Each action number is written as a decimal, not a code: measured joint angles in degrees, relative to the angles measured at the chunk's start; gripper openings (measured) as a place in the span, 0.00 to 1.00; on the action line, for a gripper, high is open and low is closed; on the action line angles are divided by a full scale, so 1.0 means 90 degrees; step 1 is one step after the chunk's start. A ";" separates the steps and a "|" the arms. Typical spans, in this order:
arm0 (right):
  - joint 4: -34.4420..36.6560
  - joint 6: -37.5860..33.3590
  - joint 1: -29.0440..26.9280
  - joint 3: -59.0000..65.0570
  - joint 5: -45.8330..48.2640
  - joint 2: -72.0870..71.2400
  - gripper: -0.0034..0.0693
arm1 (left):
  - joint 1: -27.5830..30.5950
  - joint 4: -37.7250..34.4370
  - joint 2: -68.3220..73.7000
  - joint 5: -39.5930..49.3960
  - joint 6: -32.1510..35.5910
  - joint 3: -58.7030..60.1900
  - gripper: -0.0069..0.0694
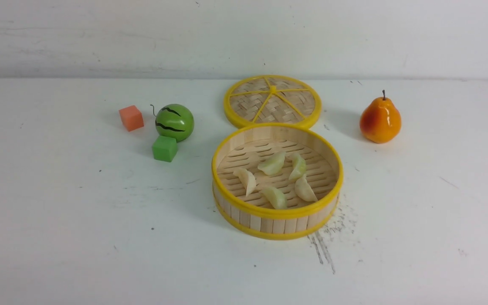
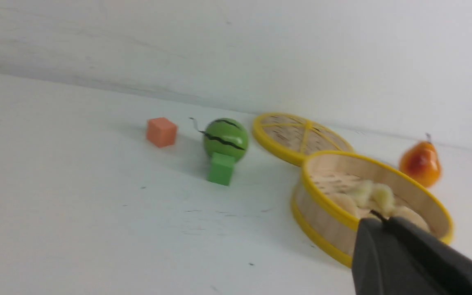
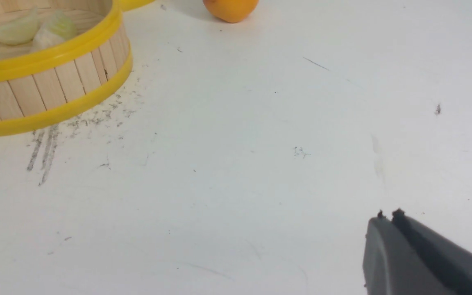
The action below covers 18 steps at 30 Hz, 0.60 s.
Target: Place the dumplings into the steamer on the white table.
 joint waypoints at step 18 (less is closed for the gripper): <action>0.0000 0.0000 0.0000 0.0000 0.0000 0.0000 0.08 | 0.1724 0.0098 0.0000 0.0276 0.0019 0.1381 0.07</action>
